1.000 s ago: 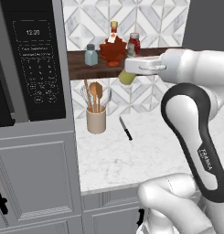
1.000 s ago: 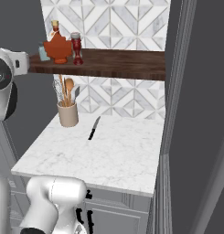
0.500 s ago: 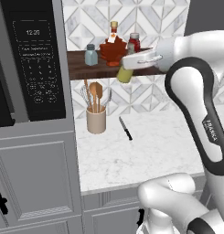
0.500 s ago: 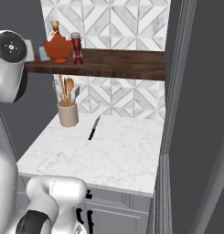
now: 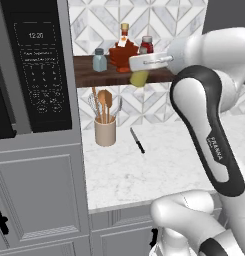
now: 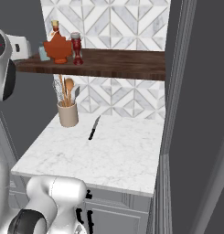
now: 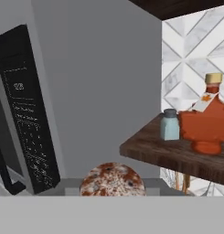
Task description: Put the shaker and condiment bottle from the counter next to their counterparts in the cabinet.
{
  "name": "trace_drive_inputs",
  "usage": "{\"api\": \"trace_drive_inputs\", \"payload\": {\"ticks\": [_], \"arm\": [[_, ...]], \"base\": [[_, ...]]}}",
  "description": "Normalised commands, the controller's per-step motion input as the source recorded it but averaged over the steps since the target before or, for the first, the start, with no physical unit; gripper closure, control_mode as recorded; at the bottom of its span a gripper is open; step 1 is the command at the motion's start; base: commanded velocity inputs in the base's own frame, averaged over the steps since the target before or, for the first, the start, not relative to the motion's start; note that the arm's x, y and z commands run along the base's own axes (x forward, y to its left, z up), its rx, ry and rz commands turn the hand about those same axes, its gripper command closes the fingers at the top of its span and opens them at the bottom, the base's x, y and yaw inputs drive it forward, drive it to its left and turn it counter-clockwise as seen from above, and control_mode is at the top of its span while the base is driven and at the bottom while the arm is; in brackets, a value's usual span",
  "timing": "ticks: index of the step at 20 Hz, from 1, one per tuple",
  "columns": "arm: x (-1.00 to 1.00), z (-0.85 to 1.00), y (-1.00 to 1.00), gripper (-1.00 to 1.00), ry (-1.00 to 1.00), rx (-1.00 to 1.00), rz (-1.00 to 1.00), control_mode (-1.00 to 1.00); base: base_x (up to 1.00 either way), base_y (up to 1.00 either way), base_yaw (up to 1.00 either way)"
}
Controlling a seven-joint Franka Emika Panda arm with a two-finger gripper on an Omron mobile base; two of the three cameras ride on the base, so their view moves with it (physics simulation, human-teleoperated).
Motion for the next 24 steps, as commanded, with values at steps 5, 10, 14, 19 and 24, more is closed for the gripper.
{"api": "trace_drive_inputs", "payload": {"ticks": [5, 10, 14, 19, 24], "arm": [[0.18, 0.00, 0.00, 1.00, 0.00, 0.00, 0.00, -1.00], [0.55, -0.03, 0.00, 1.00, 0.00, 0.00, 0.00, -1.00], [0.16, -0.14, 0.06, 1.00, -0.04, 0.00, 0.00, -1.00], [0.27, -0.01, 0.09, 1.00, -0.01, 0.00, -0.05, -1.00], [0.48, 0.00, 0.03, 1.00, 0.00, 0.00, -0.07, -1.00]], "base": [[0.00, 0.00, 0.00], [0.00, 0.00, 0.00], [0.00, 0.00, 0.00], [0.00, 0.00, 0.00], [0.00, 0.00, 0.00]]}}
